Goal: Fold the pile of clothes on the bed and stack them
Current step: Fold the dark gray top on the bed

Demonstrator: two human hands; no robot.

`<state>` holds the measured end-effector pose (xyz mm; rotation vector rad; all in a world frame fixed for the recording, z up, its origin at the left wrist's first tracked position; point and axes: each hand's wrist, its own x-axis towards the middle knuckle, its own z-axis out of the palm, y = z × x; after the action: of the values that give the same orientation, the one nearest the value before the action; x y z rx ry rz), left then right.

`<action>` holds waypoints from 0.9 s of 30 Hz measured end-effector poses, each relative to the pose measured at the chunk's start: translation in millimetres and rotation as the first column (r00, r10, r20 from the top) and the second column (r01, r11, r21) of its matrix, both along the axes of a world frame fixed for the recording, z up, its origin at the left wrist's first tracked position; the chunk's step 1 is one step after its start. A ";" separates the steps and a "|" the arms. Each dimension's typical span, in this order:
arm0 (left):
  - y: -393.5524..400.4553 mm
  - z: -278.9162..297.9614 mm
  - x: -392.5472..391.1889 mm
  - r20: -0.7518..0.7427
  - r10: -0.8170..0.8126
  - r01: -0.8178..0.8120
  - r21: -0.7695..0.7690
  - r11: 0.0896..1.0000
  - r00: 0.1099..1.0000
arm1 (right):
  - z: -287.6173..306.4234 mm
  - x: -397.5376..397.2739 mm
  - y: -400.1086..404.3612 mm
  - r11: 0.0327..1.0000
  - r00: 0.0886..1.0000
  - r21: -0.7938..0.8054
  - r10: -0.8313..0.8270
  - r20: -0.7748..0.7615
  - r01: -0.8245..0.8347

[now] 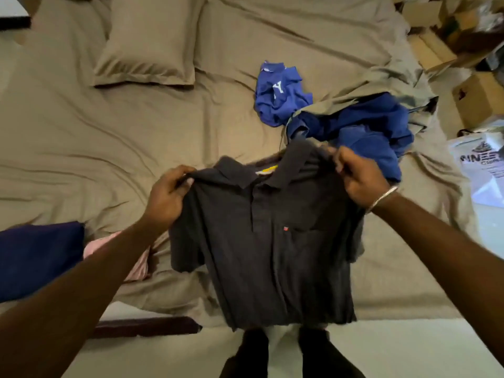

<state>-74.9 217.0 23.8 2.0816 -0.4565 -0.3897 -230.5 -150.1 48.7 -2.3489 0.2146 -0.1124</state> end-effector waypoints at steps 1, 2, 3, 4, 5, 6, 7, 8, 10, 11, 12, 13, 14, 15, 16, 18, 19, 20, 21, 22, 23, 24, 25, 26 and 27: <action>-11.1 -15.2 17.2 0.039 0.022 -0.021 -0.015 1.000 0.999 | -11.6 21.2 -7.5 1.000 1.000 -0.023 -0.004 0.026 0.004; -24.9 -39.4 40.9 0.076 0.020 -0.019 -0.017 1.000 0.997 | -32.9 46.0 -20.6 1.000 0.998 -0.023 -0.005 0.057 0.006; -32.9 -59.8 59.4 0.108 0.016 -0.019 0.026 0.999 0.994 | -50.4 66.8 -31.2 0.998 0.999 -0.047 0.030 0.036 -0.028; -42.9 -95.3 81.2 0.146 0.011 -0.028 0.116 0.993 0.989 | -85.6 87.9 -39.5 0.995 0.999 -0.095 0.039 -0.024 -0.041; -45.6 -115.0 93.0 0.162 0.025 -0.064 0.238 0.969 0.986 | -105.2 100.0 -44.2 0.990 0.993 -0.132 0.038 -0.113 -0.052; -52.1 -146.1 101.9 0.162 0.053 -0.111 0.376 0.920 0.985 | -138.9 111.1 -48.9 0.984 0.977 -0.166 0.022 -0.211 -0.058; -59.7 -179.4 106.0 0.155 0.091 -0.158 0.503 0.850 0.984 | -180.5 117.9 -53.2 0.983 0.961 -0.180 -0.011 -0.277 -0.041; -65.6 -198.7 101.0 0.169 0.113 -0.193 0.598 0.778 0.979 | -207.5 119.0 -53.5 0.975 0.941 -0.217 -0.037 -0.336 -0.039; -78.0 -240.9 74.9 0.206 0.085 -0.196 0.612 0.766 0.975 | -266.9 106.8 -48.6 0.946 0.894 -0.305 -0.044 -0.445 -0.105; -82.1 -250.1 57.7 0.218 0.018 -0.141 0.566 0.812 0.976 | -280.8 95.9 -43.0 0.917 0.885 -0.373 -0.051 -0.463 -0.142; -88.4 -265.7 41.2 0.218 -0.062 -0.069 0.546 0.835 0.974 | -301.3 85.7 -41.0 0.894 0.880 -0.420 -0.065 -0.471 -0.158; -91.6 -277.1 27.5 0.188 -0.120 -0.006 0.563 0.827 0.975 | -314.5 76.5 -39.0 0.875 0.887 -0.458 -0.078 -0.455 -0.158; -93.2 -287.9 16.1 0.138 -0.153 0.040 0.600 0.799 0.979 | -325.2 67.2 -36.9 0.868 0.893 -0.471 -0.078 -0.444 -0.159; -93.2 -298.4 9.3 0.076 -0.145 0.063 0.642 0.764 0.986 | -332.6 62.4 -36.2 0.863 0.895 -0.479 -0.076 -0.439 -0.162; -92.9 -308.8 5.0 0.027 -0.126 0.075 0.675 0.734 0.992 | -340.3 58.9 -36.8 0.863 0.898 -0.478 -0.072 -0.435 -0.163; -93.3 -323.4 1.8 0.013 -0.122 0.076 0.714 0.696 0.992 | -348.8 57.3 -41.6 0.865 0.907 -0.477 -0.064 -0.416 -0.158; -96.6 -328.7 2.1 0.018 -0.123 0.073 0.719 0.691 0.992 | -353.5 56.8 -45.2 0.869 0.914 -0.472 -0.059 -0.401 -0.151; -98.0 -329.3 4.6 0.010 -0.126 0.079 0.726 0.684 0.992 | -356.1 57.7 -45.2 0.872 0.919 -0.467 -0.053 -0.390 -0.148; -100.2 -329.9 6.2 -0.010 -0.123 0.090 0.738 0.668 0.992 | -358.0 57.6 -46.4 0.884 0.920 -0.444 -0.043 -0.390 -0.147; -102.7 -330.3 6.0 -0.024 -0.115 0.094 0.751 0.653 0.993 | -357.8 58.1 -49.3 0.899 0.920 -0.413 -0.033 -0.389 -0.143; -106.4 -328.1 4.2 -0.024 -0.099 0.082 0.761 0.644 0.995 | -355.8 57.5 -52.9 0.917 0.928 -0.374 -0.012 -0.373 -0.138; -103.5 -324.6 3.1 -0.001 -0.065 0.044 0.755 0.655 0.998 | -352.9 59.8 -50.6 0.939 0.940 -0.320 0.012 -0.341 -0.128; -107.0 -319.8 -0.1 0.054 -0.040 -0.013 0.732 0.682 0.998 | -347.5 58.4 -53.4 0.966 0.959 -0.244 0.010 -0.282 -0.082; -115.4 -314.8 -6.6 0.128 -0.028 -0.069 0.689 0.721 0.991 | -340.5 51.7 -58.9 0.982 0.978 -0.187 -0.029 -0.208 -0.011; -125.0 -309.4 -15.1 0.219 -0.026 -0.123 0.639 0.759 0.975 | -334.4 42.1 -64.5 0.978 0.988 -0.198 -0.089 -0.123 0.063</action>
<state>-90.0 92.0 -285.6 2.8376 -0.4278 -0.3165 -188.4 -214.6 -285.7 -2.5453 0.3737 -0.0160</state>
